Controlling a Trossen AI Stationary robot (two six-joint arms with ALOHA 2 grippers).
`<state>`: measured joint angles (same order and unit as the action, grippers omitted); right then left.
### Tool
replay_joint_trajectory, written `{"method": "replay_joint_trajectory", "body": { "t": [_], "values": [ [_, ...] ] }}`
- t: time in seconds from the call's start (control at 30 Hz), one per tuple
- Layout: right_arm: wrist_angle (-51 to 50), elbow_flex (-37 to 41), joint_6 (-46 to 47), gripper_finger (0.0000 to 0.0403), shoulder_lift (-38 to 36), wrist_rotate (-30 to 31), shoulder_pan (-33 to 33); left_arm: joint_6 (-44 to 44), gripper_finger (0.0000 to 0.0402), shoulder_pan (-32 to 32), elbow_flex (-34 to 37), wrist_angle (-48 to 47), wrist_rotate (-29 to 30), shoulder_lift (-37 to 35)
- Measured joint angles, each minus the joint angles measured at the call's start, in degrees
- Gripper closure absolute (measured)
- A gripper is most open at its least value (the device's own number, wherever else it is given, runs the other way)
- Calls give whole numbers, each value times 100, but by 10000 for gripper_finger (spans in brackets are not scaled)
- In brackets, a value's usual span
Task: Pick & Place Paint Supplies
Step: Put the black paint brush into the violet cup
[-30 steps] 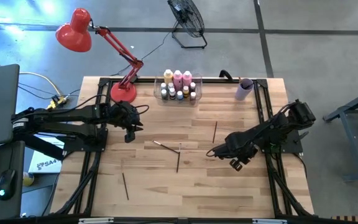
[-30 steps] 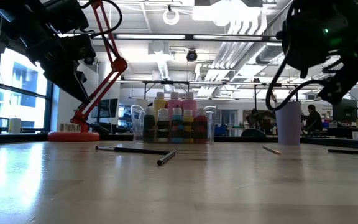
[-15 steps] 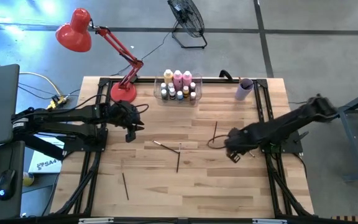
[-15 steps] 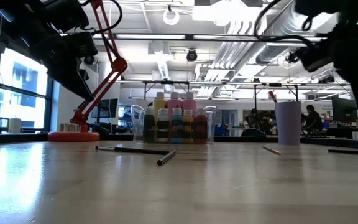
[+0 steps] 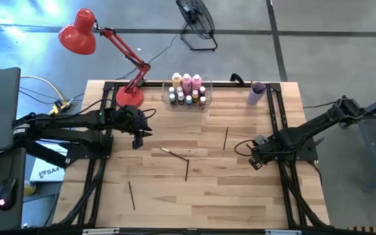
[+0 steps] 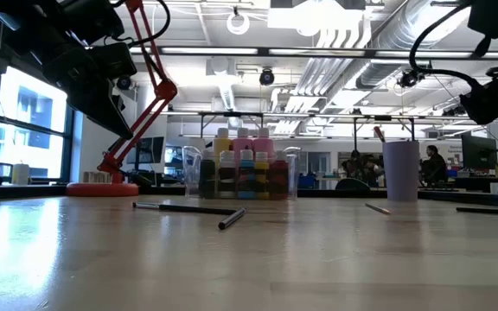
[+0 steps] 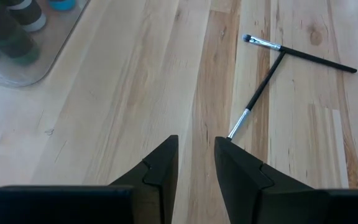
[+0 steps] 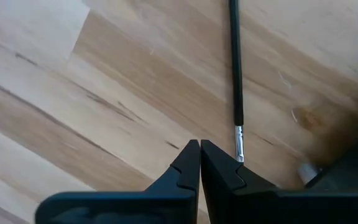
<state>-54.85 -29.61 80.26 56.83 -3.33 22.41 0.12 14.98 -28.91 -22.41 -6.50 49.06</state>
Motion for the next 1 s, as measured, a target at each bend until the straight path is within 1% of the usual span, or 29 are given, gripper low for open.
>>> {"method": "replay_joint_trajectory", "body": {
  "t": [0.13, 0.27, 0.4, 0.5, 0.57, 0.73, 0.83, 1.0],
  "values": [
    [7, 1, 443, 399, 87, 0, 0, 0, 300, 0, -2, -2, 2, 0],
    [-4, 3, 1203, 399, 282, -35, 0, 0, 300, 0, -2, 0, 15, 0],
    [0, 4, 1521, 400, 584, -417, 0, 0, 300, 0, -2, 0, 26, 0],
    [17, 7, 1625, 400, 810, -800, 0, 0, 300, 0, -2, -1, 24, 0],
    [99, 11, 1615, 400, 929, -926, 22, 0, 300, 0, -2, -2, 24, 0],
    [194, 11, 1485, 400, 1101, -838, 265, 0, 300, 0, -2, 0, 22, 0],
    [203, 11, 1509, 400, 1141, -527, 492, 0, 300, 0, -2, 0, 22, 0],
    [229, 11, 1904, 400, 1185, -160, 855, 0, 300, 0, -2, 0, 20, 0]
  ]
}}
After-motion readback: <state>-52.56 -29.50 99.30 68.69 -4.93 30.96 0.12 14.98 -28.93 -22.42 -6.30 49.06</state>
